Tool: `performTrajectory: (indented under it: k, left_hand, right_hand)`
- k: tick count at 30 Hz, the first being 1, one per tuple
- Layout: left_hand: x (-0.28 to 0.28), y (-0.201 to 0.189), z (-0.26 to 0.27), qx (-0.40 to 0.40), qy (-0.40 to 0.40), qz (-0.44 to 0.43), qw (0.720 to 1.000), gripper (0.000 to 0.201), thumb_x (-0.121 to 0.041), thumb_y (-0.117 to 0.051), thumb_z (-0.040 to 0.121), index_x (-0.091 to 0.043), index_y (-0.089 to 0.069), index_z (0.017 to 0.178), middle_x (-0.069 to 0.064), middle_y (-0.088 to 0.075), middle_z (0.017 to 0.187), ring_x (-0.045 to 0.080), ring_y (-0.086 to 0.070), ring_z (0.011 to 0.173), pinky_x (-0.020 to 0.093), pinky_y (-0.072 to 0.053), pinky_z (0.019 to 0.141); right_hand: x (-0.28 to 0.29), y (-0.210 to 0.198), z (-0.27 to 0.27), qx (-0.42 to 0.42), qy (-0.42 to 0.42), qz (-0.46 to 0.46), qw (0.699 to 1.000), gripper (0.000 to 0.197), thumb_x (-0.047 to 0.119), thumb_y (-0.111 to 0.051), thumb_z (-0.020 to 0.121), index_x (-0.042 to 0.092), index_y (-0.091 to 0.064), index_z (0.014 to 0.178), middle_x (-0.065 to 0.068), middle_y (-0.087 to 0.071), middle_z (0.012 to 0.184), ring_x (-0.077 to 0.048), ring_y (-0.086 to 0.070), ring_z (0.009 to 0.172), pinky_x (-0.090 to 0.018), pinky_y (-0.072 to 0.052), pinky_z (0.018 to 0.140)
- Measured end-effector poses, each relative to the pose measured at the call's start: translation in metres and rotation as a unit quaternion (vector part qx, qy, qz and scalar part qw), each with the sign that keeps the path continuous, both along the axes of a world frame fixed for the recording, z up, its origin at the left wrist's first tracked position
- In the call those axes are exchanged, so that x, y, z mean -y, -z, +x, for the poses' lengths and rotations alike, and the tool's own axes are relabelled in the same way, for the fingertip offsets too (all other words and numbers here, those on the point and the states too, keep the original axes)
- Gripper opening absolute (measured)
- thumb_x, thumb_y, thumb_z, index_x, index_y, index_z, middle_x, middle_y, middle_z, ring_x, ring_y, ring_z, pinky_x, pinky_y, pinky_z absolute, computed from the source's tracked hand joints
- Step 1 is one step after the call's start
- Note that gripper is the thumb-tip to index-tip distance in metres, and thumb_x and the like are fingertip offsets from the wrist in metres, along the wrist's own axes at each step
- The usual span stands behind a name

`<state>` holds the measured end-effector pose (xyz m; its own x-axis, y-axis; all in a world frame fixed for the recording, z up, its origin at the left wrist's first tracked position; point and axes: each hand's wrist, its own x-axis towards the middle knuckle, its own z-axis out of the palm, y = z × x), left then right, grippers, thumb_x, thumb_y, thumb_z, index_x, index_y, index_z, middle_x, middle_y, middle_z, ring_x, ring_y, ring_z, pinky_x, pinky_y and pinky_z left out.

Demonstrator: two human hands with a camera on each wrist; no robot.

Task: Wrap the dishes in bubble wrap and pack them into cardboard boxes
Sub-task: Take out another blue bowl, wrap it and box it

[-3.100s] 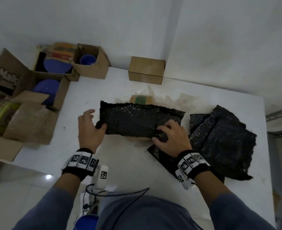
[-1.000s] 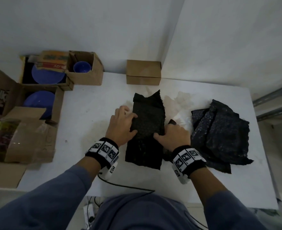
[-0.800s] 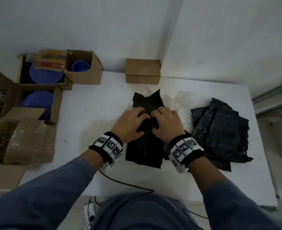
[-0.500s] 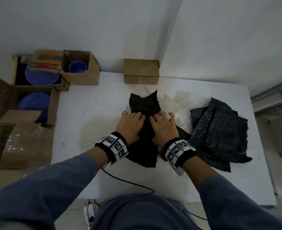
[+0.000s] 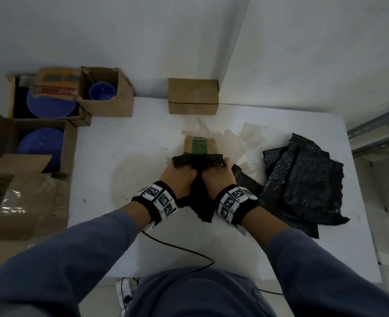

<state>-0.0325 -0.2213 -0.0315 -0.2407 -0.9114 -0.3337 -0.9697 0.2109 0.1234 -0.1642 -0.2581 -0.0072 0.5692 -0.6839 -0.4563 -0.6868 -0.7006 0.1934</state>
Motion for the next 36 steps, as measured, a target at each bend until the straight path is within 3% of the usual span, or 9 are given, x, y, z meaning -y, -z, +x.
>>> performTrajectory:
  k: [4,9,11,17,23,30,33,36]
  left_hand:
    - [0.002,-0.006,0.006,-0.048,-0.017,-0.033,0.998,0.05,-0.033,-0.057,0.077,-0.015,-0.06,0.123,0.005,-0.068,0.114,0.028,-0.066,0.096,0.04,-0.056,0.079]
    - [0.001,0.003,-0.003,-0.007,-0.006,-0.056,0.998,0.045,-0.036,-0.048,0.082,-0.017,-0.06,0.122,0.005,-0.067,0.113,0.029,-0.062,0.099,0.04,-0.049,0.085]
    - [0.004,0.006,-0.006,0.013,-0.013,-0.053,0.998,0.043,-0.034,-0.048,0.085,-0.017,-0.06,0.122,0.007,-0.067,0.113,0.03,-0.061,0.099,0.04,-0.046,0.086]
    - [0.008,0.021,-0.01,0.064,-0.028,-0.013,0.997,0.046,-0.033,-0.048,0.091,-0.02,-0.049,0.135,0.007,-0.059,0.131,0.033,-0.054,0.118,0.052,-0.038,0.102]
    - [0.012,0.02,-0.011,0.024,-0.046,-0.007,0.999,0.041,-0.034,-0.045,0.093,-0.022,-0.05,0.131,0.005,-0.059,0.128,0.029,-0.053,0.116,0.044,-0.041,0.099]
    - [-0.005,0.005,0.004,0.022,0.023,-0.077,0.996,0.048,-0.027,-0.051,0.085,-0.02,-0.052,0.132,0.002,-0.064,0.125,0.027,-0.061,0.11,0.044,-0.038,0.103]
    - [-0.006,0.005,0.002,0.05,0.001,-0.021,0.999,0.054,-0.03,-0.052,0.088,-0.021,-0.043,0.14,0.001,-0.057,0.133,0.027,-0.058,0.115,0.053,-0.03,0.11]
    - [0.004,0.009,-0.006,0.057,-0.028,0.041,0.997,0.039,-0.029,-0.051,0.091,-0.022,-0.053,0.129,0.001,-0.065,0.119,0.027,-0.06,0.108,0.058,-0.021,0.113]
  right_hand:
    - [0.004,-0.011,-0.007,0.02,0.0,-0.013,1.0,0.024,0.019,-0.054,0.086,0.019,-0.064,0.108,-0.004,-0.066,0.106,-0.03,-0.056,0.107,-0.045,-0.03,0.102]
    - [0.001,-0.014,-0.006,0.019,0.023,0.035,0.999,0.019,0.014,-0.052,0.09,0.016,-0.063,0.106,-0.004,-0.066,0.103,-0.027,-0.065,0.093,-0.035,-0.044,0.07]
    - [0.002,-0.012,-0.004,0.021,0.023,0.046,0.998,0.019,0.012,-0.051,0.092,0.013,-0.063,0.107,-0.007,-0.065,0.104,-0.028,-0.065,0.094,-0.036,-0.046,0.065]
    - [0.011,-0.002,-0.003,0.004,0.018,0.078,0.997,0.019,0.011,-0.05,0.094,0.01,-0.063,0.107,-0.008,-0.067,0.103,-0.029,-0.065,0.094,-0.036,-0.045,0.067]
    - [0.018,0.01,0.002,-0.005,0.025,0.087,0.996,0.021,0.016,-0.05,0.096,0.011,-0.064,0.112,-0.007,-0.067,0.109,-0.029,-0.065,0.097,-0.035,-0.043,0.067]
    - [0.019,0.009,0.0,-0.005,0.019,0.064,0.998,0.018,0.017,-0.049,0.096,0.013,-0.065,0.104,-0.004,-0.068,0.102,-0.026,-0.066,0.091,-0.034,-0.043,0.063]
    - [0.019,0.007,-0.001,0.007,0.021,0.074,0.997,0.016,0.017,-0.052,0.094,0.014,-0.064,0.103,-0.005,-0.068,0.102,-0.027,-0.066,0.092,-0.035,-0.042,0.064]
    - [0.016,0.004,-0.004,0.029,0.028,0.079,0.996,0.015,0.016,-0.052,0.092,0.014,-0.063,0.103,-0.006,-0.068,0.103,-0.027,-0.066,0.094,-0.036,-0.045,0.066]
